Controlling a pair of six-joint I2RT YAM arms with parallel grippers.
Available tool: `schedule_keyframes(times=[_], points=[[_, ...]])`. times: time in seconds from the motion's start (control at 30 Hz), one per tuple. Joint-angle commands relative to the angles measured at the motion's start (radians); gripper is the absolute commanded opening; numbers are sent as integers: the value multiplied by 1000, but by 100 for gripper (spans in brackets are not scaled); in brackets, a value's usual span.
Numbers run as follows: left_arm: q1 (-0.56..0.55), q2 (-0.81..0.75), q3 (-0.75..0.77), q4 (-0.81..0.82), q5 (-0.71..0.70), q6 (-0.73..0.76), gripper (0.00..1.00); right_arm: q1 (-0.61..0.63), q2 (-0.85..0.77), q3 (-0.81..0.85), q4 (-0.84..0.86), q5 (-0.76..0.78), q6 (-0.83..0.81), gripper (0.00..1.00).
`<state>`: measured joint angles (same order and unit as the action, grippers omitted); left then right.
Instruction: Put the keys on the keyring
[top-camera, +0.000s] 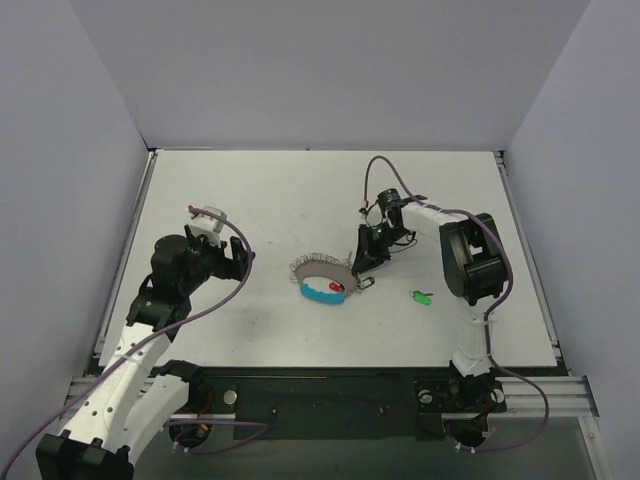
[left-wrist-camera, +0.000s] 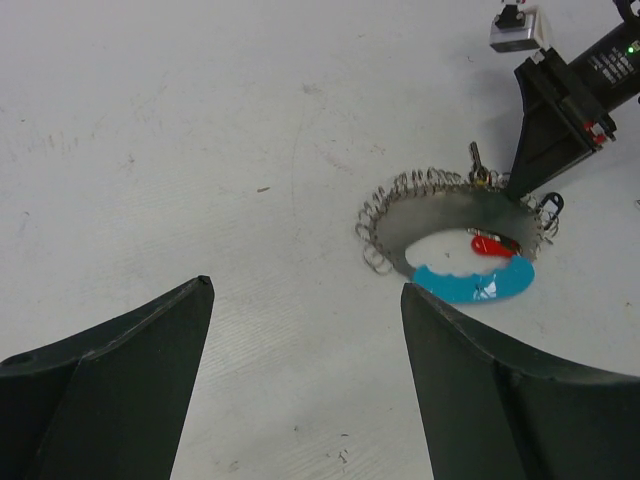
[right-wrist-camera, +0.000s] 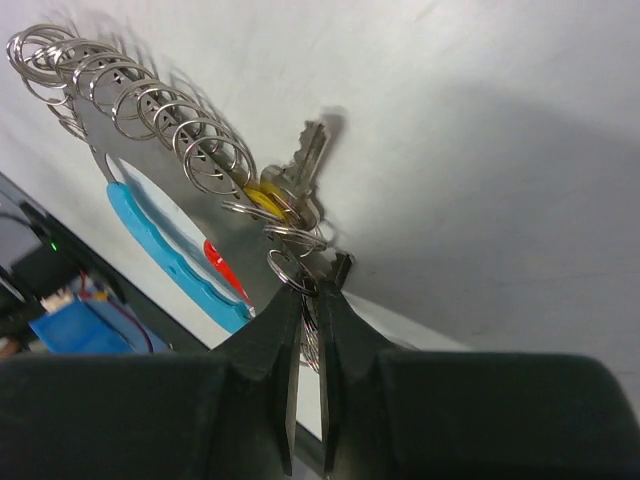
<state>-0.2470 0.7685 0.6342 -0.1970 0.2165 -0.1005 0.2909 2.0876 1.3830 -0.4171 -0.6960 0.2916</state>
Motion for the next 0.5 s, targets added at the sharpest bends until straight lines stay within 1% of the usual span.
schedule_keyframes(times=[0.0,0.1,0.27,0.47], points=[[0,-17,7,53,26,-11,86,71,-90,-65,-118,-34,-115,0],[-6,-18,4,54,27,-13,86,97,-126,-75,-120,-39,-141,0],[-8,-12,5,53,35,-19,86,120,-147,-42,-161,-91,-192,3],[-9,-8,2,56,49,-28,86,146,-221,-79,-175,-83,-246,6]])
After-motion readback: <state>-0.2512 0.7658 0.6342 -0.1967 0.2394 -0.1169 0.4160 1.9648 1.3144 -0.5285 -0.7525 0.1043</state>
